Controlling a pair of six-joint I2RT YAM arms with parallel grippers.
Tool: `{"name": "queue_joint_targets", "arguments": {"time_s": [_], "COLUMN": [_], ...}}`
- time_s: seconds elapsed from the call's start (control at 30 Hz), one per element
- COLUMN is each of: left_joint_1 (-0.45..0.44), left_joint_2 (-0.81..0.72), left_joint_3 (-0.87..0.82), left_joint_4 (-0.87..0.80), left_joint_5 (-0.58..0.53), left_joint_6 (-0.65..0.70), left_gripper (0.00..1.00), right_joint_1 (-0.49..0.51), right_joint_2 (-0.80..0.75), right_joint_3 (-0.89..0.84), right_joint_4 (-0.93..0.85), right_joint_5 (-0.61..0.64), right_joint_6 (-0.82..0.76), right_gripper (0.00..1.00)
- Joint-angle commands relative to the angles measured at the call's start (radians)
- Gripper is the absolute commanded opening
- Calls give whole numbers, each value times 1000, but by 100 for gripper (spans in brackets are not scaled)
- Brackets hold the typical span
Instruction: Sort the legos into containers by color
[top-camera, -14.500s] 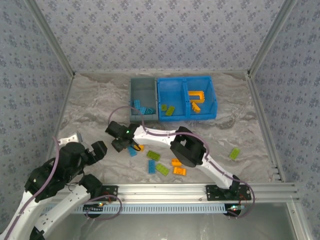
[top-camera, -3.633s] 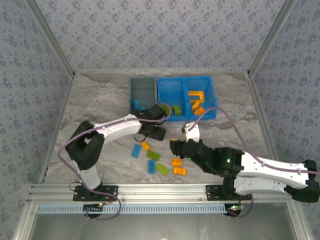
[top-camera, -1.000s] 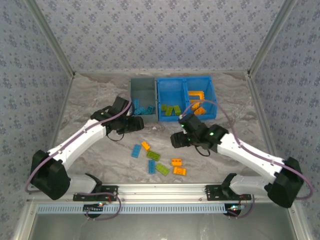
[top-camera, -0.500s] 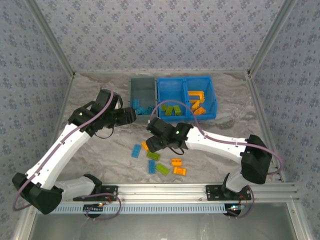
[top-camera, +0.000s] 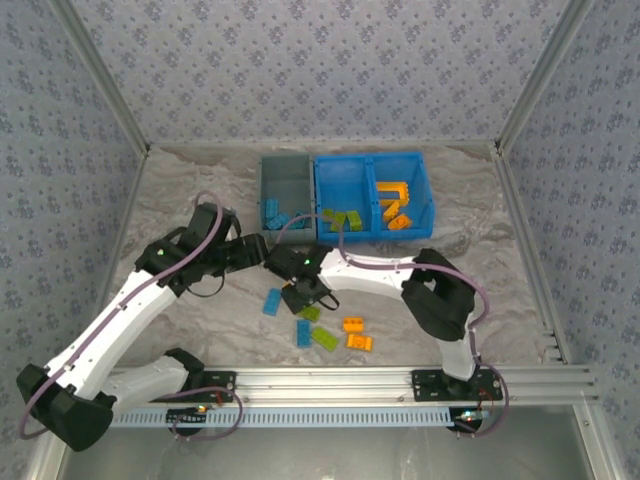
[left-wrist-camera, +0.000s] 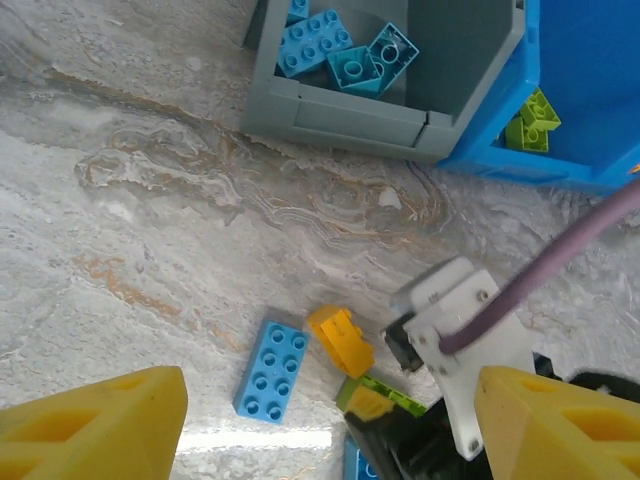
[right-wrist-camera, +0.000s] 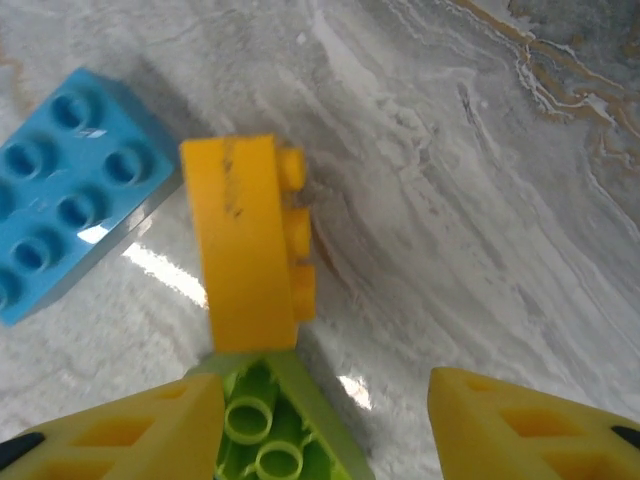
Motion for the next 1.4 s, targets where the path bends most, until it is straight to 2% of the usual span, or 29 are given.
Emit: {"name": "queue_joint_targets", "arguments": {"time_s": [0.0,0.3,0.7,0.77,0.83,0.9,1.0,1.13,1.27,1.37], "left_joint_1": [-24,-28,-28,-30,-31,-32,-45,-110,-223,-302], "left_joint_2": [-51,-148,-127,-138,-155,-168,-149,-66,33,92], "left_joint_3": [-28,-99,-97,-116,-146,-170,-164,-124,-65,-22], "left_joint_4": [13,14,40,47,63,87,122,208,275,316], "left_joint_5": [55,85,96,95,89,94,126,184,160,118], "left_joint_6": [-16,-12,5,-8,-22,-29,-18,8,11,7], "left_gripper": [76,76,75,75,74,74,73,75,75,75], "right_joint_1": [-19,-35,-82,-86,-83,-78,-70,-77,-145,-263], "right_joint_2": [46,184,260,255,244,204,65,-208,-460,-565], "right_joint_3": [75,228,309,303,295,265,156,-31,-160,-207], "right_joint_4": [2,-24,-12,0,7,26,81,88,4,-46], "right_joint_5": [-27,-37,-41,-42,-20,10,74,194,279,289], "right_joint_6": [-25,-17,8,9,10,15,33,68,113,120], "right_gripper": [58,49,44,40,30,25,22,19,17,18]}}
